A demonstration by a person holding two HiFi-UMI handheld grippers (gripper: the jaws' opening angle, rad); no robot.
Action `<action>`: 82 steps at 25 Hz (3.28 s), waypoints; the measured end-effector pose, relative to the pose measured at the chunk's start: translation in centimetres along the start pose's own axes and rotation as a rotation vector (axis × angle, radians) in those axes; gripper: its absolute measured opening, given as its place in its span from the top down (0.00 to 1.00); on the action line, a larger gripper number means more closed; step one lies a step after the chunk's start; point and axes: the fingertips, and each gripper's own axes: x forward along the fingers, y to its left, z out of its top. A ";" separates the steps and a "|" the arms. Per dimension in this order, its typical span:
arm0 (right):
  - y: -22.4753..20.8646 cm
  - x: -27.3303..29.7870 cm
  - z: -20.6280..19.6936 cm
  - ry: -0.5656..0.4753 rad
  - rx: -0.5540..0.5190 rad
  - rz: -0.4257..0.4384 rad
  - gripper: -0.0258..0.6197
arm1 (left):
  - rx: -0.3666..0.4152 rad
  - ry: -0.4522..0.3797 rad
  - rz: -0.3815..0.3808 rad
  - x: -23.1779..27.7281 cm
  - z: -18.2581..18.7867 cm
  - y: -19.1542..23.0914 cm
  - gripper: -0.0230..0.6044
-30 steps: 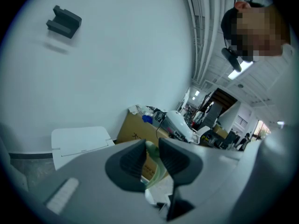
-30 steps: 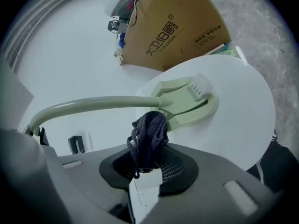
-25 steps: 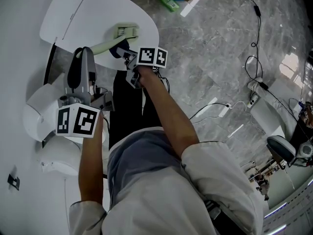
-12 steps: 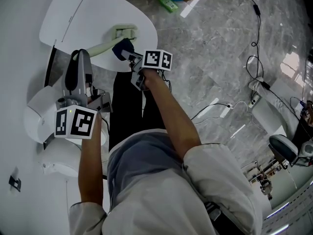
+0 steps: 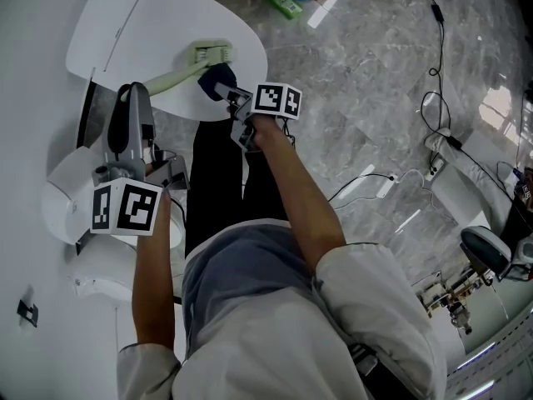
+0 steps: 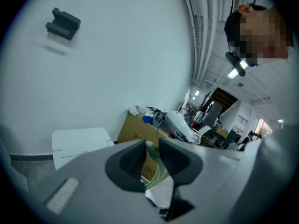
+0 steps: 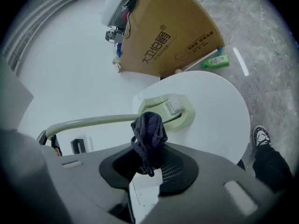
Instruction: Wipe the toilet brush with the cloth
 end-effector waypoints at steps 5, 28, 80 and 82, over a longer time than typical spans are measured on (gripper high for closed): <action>-0.4 -0.3 0.4 -0.012 0.009 0.001 0.82 | 0.001 0.000 -0.003 0.0 -0.1 0.1 0.96; -3.0 -0.9 3.0 -0.110 0.076 -0.052 0.82 | 0.012 0.003 -0.014 0.0 -0.2 0.1 0.96; 3.7 2.4 9.3 0.132 -0.575 -0.363 0.82 | -0.005 0.006 -0.061 0.0 0.1 0.8 0.96; 4.2 2.4 9.0 0.134 -0.591 -0.359 0.82 | -0.004 0.004 -0.060 0.0 0.2 0.7 0.96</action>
